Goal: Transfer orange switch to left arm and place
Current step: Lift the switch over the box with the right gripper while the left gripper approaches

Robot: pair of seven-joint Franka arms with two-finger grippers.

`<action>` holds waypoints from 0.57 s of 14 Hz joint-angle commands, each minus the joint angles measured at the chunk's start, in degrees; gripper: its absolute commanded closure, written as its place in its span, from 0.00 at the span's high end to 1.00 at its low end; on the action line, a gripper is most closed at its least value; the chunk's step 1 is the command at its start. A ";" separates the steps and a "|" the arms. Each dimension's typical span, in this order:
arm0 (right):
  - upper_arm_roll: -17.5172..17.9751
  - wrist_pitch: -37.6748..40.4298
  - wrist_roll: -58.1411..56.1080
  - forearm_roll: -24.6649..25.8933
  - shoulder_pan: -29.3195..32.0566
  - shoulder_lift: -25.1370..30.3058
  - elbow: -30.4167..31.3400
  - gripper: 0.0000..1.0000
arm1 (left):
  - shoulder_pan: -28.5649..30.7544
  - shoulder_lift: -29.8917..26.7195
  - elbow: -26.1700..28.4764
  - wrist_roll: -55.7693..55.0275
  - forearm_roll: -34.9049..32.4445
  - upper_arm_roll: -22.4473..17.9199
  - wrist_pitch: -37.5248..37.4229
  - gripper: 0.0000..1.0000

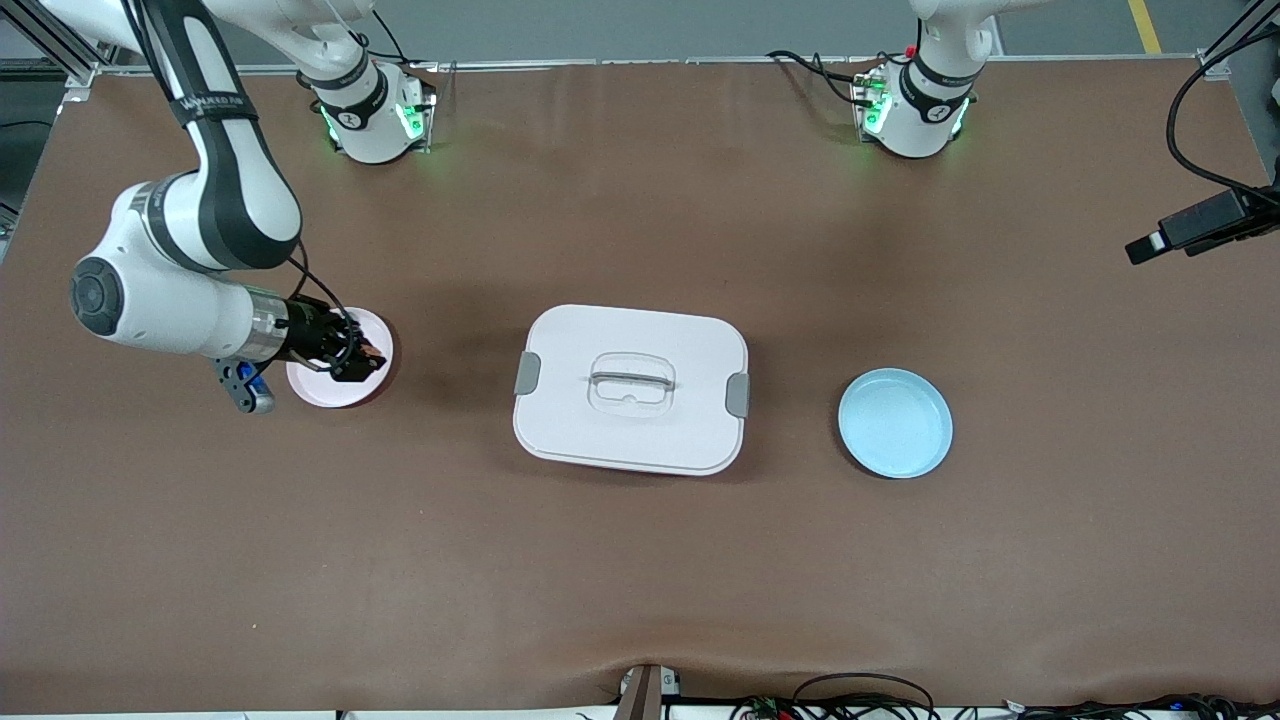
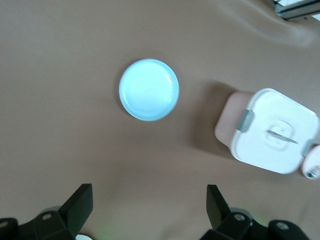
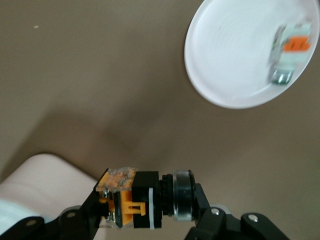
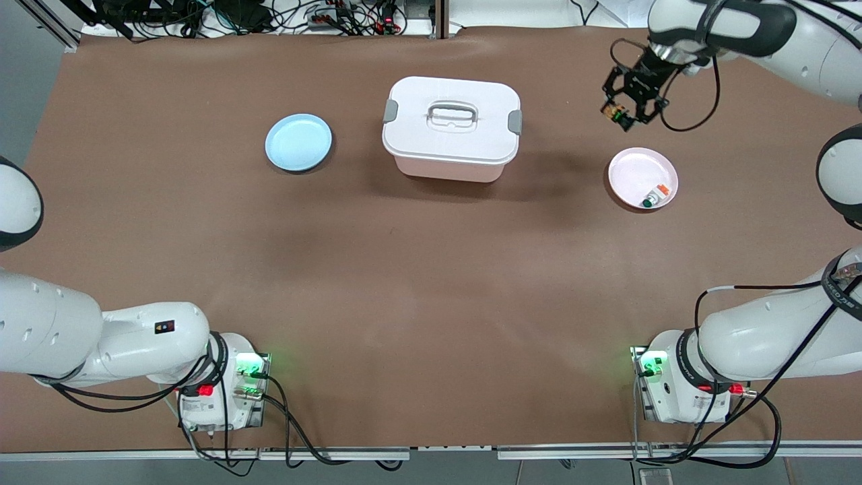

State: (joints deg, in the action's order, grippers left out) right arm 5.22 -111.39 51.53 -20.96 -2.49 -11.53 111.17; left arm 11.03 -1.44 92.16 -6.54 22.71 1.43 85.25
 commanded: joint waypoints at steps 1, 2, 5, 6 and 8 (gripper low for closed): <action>-0.30 2.75 10.12 -4.08 -3.91 -0.51 -6.46 0.00 | -0.13 -7.06 9.85 -0.05 8.19 0.24 2.28 1.00; -0.30 2.93 14.52 -4.17 -5.76 -0.77 -9.01 0.00 | -0.13 -9.87 13.71 -0.05 11.71 0.33 4.82 1.00; -0.30 5.29 27.88 -4.53 -11.38 -4.10 -17.71 0.00 | -0.22 -16.04 21.56 -0.49 18.67 4.00 11.33 1.00; -0.30 5.65 31.84 -4.61 -12.88 -5.60 -20.52 0.00 | -0.22 -16.48 22.18 -0.75 20.43 5.41 12.48 1.00; -0.30 5.92 38.87 -6.62 -14.99 -8.15 -25.02 0.00 | -0.22 -16.57 23.50 -0.93 24.03 8.49 16.07 1.00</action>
State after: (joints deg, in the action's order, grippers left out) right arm 5.56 -107.28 84.73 -25.17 -15.96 -14.97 92.99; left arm 10.51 -16.20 112.49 -7.20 43.42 7.47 97.44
